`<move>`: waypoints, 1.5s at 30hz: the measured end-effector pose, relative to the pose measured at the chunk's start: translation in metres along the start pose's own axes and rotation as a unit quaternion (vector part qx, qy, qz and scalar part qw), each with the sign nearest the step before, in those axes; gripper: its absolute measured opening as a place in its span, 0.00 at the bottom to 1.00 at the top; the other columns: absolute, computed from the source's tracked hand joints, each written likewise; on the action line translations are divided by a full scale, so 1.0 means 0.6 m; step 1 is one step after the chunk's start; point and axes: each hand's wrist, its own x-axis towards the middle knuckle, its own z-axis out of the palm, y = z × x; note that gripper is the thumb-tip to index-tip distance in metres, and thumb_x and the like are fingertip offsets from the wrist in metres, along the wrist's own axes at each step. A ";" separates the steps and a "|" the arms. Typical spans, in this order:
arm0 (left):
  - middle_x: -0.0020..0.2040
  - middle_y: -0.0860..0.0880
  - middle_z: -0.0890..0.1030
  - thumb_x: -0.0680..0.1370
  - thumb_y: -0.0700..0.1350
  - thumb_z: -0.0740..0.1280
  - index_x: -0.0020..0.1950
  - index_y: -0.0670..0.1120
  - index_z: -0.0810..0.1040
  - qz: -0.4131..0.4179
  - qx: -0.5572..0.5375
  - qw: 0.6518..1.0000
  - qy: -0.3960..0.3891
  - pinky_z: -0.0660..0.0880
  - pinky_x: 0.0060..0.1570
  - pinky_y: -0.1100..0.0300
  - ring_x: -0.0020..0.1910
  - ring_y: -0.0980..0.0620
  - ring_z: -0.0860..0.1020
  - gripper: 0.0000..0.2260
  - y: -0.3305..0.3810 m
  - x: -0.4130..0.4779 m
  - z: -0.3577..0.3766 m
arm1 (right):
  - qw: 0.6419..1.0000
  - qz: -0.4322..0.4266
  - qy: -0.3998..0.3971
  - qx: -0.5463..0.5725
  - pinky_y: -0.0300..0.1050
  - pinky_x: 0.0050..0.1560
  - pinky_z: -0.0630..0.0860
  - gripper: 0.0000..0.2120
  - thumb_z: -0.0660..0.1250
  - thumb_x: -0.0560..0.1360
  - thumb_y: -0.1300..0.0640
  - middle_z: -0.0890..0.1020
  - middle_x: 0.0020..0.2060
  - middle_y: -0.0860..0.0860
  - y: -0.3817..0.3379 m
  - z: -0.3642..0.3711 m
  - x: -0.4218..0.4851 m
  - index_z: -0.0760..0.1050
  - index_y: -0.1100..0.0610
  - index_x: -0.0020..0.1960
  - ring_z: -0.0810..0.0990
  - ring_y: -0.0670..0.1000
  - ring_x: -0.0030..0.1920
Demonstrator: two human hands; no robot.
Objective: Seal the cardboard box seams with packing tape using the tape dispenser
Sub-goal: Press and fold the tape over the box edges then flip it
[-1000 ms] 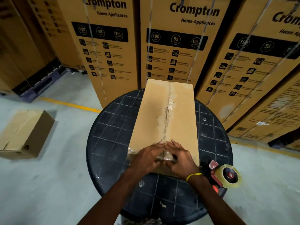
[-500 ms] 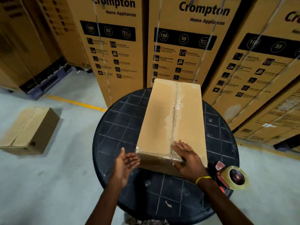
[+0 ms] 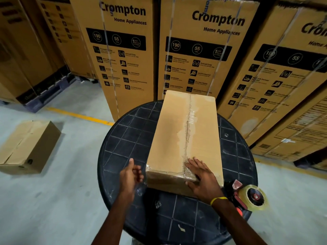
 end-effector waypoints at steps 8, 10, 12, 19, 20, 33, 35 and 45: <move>0.46 0.39 0.85 0.84 0.60 0.57 0.57 0.36 0.81 -0.068 0.050 0.996 -0.035 0.80 0.50 0.49 0.45 0.41 0.83 0.28 -0.044 -0.011 -0.020 | 1.000 -0.006 0.006 -0.010 0.45 0.81 0.49 0.35 0.74 0.72 0.52 0.66 0.78 0.46 0.004 0.005 0.000 0.66 0.48 0.77 0.57 0.49 0.80; 0.38 0.39 0.85 0.84 0.56 0.62 0.55 0.32 0.81 -0.049 0.020 0.999 -0.007 0.81 0.44 0.49 0.37 0.42 0.84 0.26 -0.047 -0.017 -0.034 | 1.000 -0.006 0.007 -0.006 0.46 0.81 0.50 0.35 0.74 0.72 0.52 0.66 0.78 0.46 0.005 0.006 0.000 0.67 0.49 0.77 0.58 0.49 0.80; 0.40 0.36 0.86 0.83 0.55 0.64 0.51 0.31 0.82 -0.025 0.012 0.999 -0.024 0.82 0.41 0.50 0.38 0.39 0.85 0.25 -0.036 -0.032 -0.036 | 1.000 -0.006 0.008 -0.005 0.47 0.81 0.51 0.35 0.74 0.71 0.52 0.67 0.77 0.48 0.006 0.005 0.000 0.68 0.50 0.76 0.59 0.50 0.80; 0.43 0.36 0.87 0.80 0.52 0.69 0.49 0.33 0.84 0.015 0.099 0.988 -0.121 0.82 0.52 0.41 0.45 0.34 0.86 0.21 0.016 -0.052 -0.003 | 1.000 -0.006 0.006 -0.014 0.48 0.81 0.51 0.35 0.73 0.72 0.51 0.66 0.78 0.48 0.003 0.005 -0.001 0.67 0.51 0.77 0.59 0.50 0.80; 0.43 0.37 0.87 0.80 0.52 0.70 0.48 0.33 0.84 0.019 0.102 0.987 -0.124 0.82 0.51 0.42 0.44 0.34 0.86 0.20 0.017 -0.050 -0.001 | 1.000 -0.006 0.005 -0.016 0.48 0.81 0.51 0.35 0.73 0.72 0.51 0.66 0.78 0.48 0.004 0.005 -0.001 0.66 0.50 0.77 0.58 0.50 0.80; 0.38 0.42 0.87 0.78 0.42 0.73 0.44 0.36 0.85 0.122 0.163 0.968 -0.150 0.83 0.39 0.56 0.39 0.45 0.86 0.09 0.003 -0.037 -0.010 | 0.999 -0.005 0.014 -0.029 0.50 0.82 0.52 0.35 0.73 0.72 0.51 0.66 0.78 0.46 0.008 0.013 -0.003 0.66 0.49 0.77 0.57 0.48 0.80; 0.34 0.48 0.86 0.79 0.50 0.72 0.39 0.45 0.85 0.213 0.284 0.923 -0.146 0.83 0.38 0.52 0.34 0.51 0.85 0.12 0.002 -0.024 -0.018 | 0.999 -0.007 0.018 -0.027 0.51 0.82 0.53 0.35 0.73 0.72 0.51 0.67 0.78 0.47 0.009 0.014 -0.003 0.66 0.49 0.77 0.58 0.48 0.80; 0.51 0.52 0.81 0.79 0.56 0.69 0.52 0.48 0.82 0.600 0.482 0.627 -0.120 0.82 0.40 0.59 0.42 0.56 0.81 0.12 0.005 0.032 -0.040 | 0.990 -0.091 0.072 -0.085 0.55 0.80 0.51 0.33 0.66 0.76 0.39 0.64 0.78 0.49 -0.023 0.050 -0.005 0.66 0.48 0.77 0.58 0.51 0.80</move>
